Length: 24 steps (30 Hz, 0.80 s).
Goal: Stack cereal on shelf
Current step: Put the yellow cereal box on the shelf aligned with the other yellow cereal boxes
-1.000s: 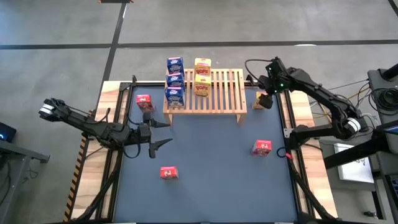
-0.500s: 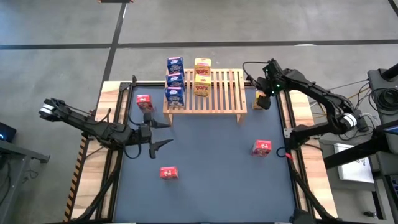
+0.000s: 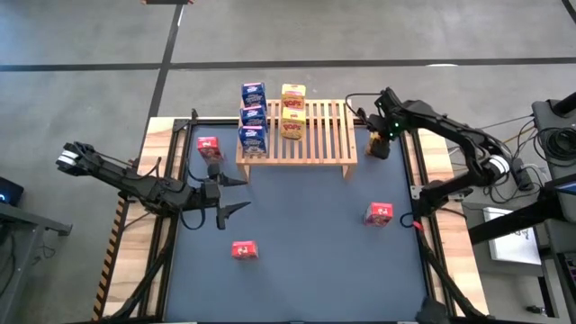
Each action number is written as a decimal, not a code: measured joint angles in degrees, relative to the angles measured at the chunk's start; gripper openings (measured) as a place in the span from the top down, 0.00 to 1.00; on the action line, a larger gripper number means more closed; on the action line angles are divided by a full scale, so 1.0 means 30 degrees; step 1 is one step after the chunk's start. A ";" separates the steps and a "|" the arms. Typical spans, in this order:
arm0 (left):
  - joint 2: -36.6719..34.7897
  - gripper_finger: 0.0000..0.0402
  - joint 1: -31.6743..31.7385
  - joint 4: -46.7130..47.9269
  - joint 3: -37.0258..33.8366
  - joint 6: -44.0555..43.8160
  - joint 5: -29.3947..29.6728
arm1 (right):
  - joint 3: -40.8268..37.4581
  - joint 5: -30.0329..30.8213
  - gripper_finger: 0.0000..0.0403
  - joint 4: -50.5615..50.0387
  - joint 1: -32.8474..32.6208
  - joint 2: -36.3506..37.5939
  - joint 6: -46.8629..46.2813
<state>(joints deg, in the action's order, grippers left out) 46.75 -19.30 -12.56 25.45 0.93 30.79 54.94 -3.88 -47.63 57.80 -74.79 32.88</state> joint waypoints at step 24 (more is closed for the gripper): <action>-0.0002 0.35 0.0002 -0.0304 0.0000 -0.0683 0.0009 | 0.3677 -0.3283 0.59 -0.0432 -0.0051 0.6914 -0.2338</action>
<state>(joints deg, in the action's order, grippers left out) 46.74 -19.29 -13.47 25.45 -1.12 30.81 65.97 -13.73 -48.93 57.65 -54.04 25.87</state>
